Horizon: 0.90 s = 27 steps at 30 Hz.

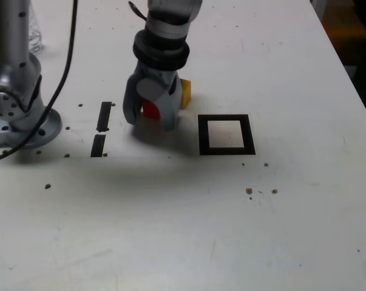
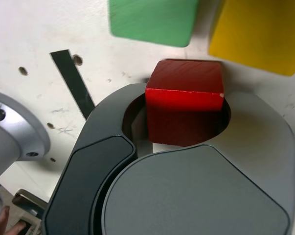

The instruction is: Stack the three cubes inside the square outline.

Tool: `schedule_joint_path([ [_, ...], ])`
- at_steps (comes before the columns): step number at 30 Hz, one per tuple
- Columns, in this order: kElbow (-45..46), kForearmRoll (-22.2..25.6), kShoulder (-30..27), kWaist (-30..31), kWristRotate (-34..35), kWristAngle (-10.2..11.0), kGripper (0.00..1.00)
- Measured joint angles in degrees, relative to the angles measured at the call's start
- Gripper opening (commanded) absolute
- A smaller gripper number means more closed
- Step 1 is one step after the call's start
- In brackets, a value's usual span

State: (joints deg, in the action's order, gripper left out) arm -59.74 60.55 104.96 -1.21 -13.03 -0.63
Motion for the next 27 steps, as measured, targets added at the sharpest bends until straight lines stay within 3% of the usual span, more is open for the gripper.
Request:
schedule_joint_path([
  [7,-0.1,3.4,-3.7,0.3,0.9,-1.1,0.22],
  [14,-2.4,3.9,-5.2,3.5,3.4,-2.9,0.22],
  [21,-7.6,4.7,-3.5,7.0,6.1,-4.5,0.22],
  [27,-13.8,6.0,-0.1,9.7,9.3,-4.5,0.22],
])
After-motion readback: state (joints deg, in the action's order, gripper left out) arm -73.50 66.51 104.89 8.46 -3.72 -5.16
